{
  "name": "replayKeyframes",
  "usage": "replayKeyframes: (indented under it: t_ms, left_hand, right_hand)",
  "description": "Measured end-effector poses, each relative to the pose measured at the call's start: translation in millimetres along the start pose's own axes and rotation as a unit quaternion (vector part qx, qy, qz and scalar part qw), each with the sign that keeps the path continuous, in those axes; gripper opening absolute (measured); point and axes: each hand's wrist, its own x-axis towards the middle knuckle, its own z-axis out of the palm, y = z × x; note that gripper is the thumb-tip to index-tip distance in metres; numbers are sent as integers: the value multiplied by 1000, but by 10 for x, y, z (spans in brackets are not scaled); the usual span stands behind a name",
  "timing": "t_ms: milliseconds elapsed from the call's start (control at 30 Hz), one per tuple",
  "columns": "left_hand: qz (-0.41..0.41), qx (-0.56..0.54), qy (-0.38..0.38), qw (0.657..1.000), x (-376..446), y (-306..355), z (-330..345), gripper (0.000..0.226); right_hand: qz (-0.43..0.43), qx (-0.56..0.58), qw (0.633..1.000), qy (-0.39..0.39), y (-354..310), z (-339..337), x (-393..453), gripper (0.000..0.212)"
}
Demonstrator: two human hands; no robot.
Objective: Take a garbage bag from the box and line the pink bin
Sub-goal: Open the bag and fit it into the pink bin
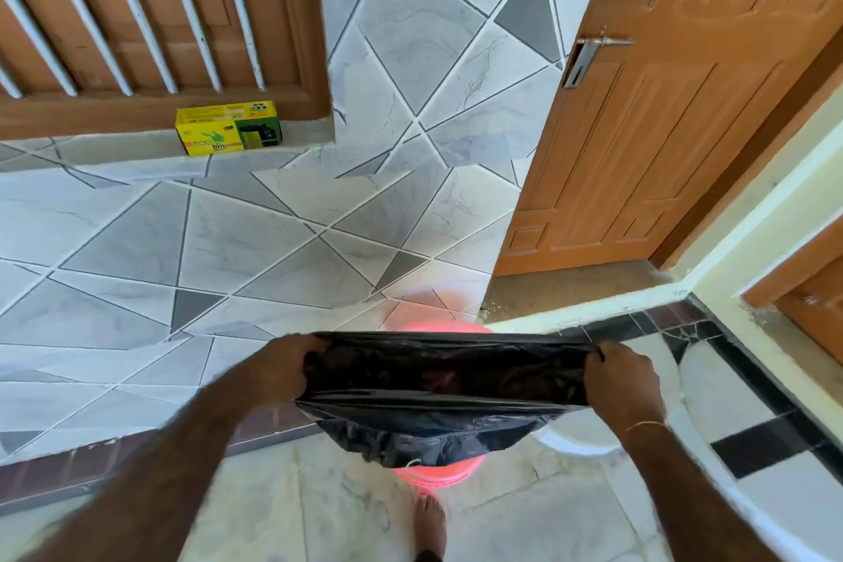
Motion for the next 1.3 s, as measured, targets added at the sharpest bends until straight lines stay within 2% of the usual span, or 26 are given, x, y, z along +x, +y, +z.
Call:
replayKeyframes:
  t_ms: [100, 133, 167, 200, 233, 300, 333, 400, 500, 567, 633, 667, 733, 800, 933, 1000, 1133, 1200, 1300]
  left_hand:
    - [-4, -164, 110, 980, 46, 66, 59, 64]
    - [-10, -190, 159, 969, 38, 86, 139, 62]
    - [-21, -159, 181, 970, 15, 139, 254, 57]
    - [-11, -79, 170, 982, -26, 204, 394, 50]
    - [-4, 12, 111, 994, -74, 244, 582, 46]
    - [-23, 83, 45, 995, -163, 327, 781, 55]
    - [-44, 105, 62, 992, -145, 304, 816, 57]
    - [-16, 174, 58, 983, -91, 269, 880, 55]
    - [-45, 133, 54, 989, 33, 123, 1029, 47]
    - [-22, 99, 10, 995, 110, 15, 1134, 55]
    - [-20, 54, 11, 998, 175, -52, 1168, 46]
    - [-5, 68, -4, 998, 207, -95, 1212, 42]
    - [20, 93, -31, 995, 254, -94, 1322, 50]
    - [-27, 72, -40, 996, 292, -98, 1441, 60]
    - [-60, 10, -54, 997, 564, -122, 1781, 73]
    - [-64, -22, -38, 997, 745, -104, 1919, 73]
    - [-86, -131, -3, 988, 1120, -75, 1982, 47]
    - [-96, -111, 9, 989, 1293, -49, 1966, 50]
    - [-110, -92, -1, 990, 1496, -23, 1946, 55]
  right_hand:
    - [-4, -17, 999, 38, -9, 25, -16, 16]
    - [-11, -25, 999, 45, -7, 45, -30, 16]
    - [-13, -39, 999, 31, 11, 87, -37, 16]
    - [-13, -46, 999, 5, 36, 148, -55, 18]
    - [-6, -38, 999, -25, 32, 184, -86, 19]
    - [-5, -4, 999, -32, 24, 304, -58, 18]
    - [0, 21, 999, -34, 17, 368, -12, 17]
    - [24, 63, 996, -60, 42, 510, 31, 18]
    - [45, 81, 994, -54, 36, 704, 127, 21]
    - [67, 101, 990, -78, 56, 840, 153, 25]
    - [99, 82, 988, -88, 127, 963, 223, 28]
    - [101, 59, 988, -99, 178, 1042, 275, 28]
    - [115, 36, 985, -127, 288, 1213, 328, 27]
    - [140, 32, 980, -141, 459, 1418, 374, 26]
    - [190, 108, 967, -130, 893, 1989, 581, 33]
    - [202, 108, 965, -125, 797, 2010, 646, 32]
    - [208, 107, 969, -82, 581, 1901, 827, 27]
    - [212, 92, 971, -62, 641, 1917, 938, 26]
    - [188, 54, 977, -90, 717, 1973, 1042, 28]
